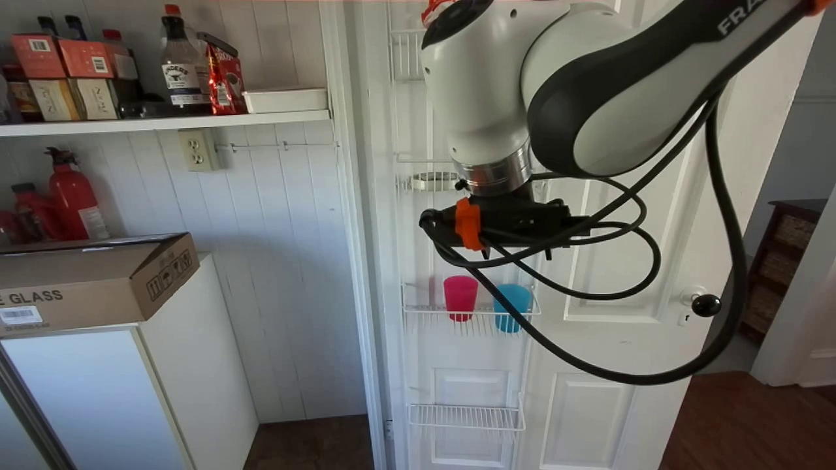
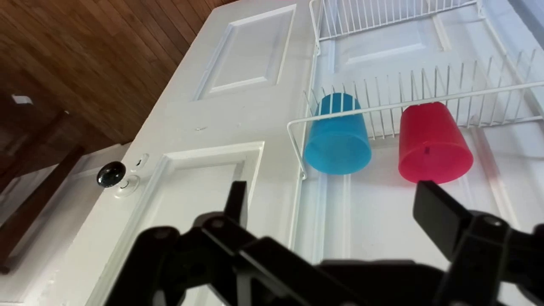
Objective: Place the pink cup upright
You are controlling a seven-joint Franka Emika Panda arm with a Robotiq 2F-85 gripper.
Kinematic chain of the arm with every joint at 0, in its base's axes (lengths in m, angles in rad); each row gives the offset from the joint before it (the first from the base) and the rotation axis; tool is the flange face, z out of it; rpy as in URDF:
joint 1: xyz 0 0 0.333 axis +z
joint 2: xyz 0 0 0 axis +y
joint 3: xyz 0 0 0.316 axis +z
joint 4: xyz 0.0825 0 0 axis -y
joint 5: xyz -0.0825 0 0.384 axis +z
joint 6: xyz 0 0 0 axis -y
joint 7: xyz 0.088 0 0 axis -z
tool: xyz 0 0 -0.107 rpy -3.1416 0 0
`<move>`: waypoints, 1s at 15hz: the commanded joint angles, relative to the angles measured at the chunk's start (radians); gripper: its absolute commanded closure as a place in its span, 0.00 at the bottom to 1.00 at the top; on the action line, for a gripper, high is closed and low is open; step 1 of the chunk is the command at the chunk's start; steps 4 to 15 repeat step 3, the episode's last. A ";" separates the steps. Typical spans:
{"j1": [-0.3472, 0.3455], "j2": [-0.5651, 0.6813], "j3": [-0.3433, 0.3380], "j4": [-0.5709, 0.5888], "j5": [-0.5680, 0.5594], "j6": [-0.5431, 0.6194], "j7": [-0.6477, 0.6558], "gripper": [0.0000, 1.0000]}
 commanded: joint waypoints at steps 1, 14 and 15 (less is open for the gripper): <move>-0.013 -0.003 0.014 -0.002 0.001 -0.003 -0.001 0.00; -0.014 -0.003 0.014 -0.006 0.001 -0.003 -0.001 0.00; -0.014 -0.003 0.014 -0.006 0.001 -0.003 -0.001 0.00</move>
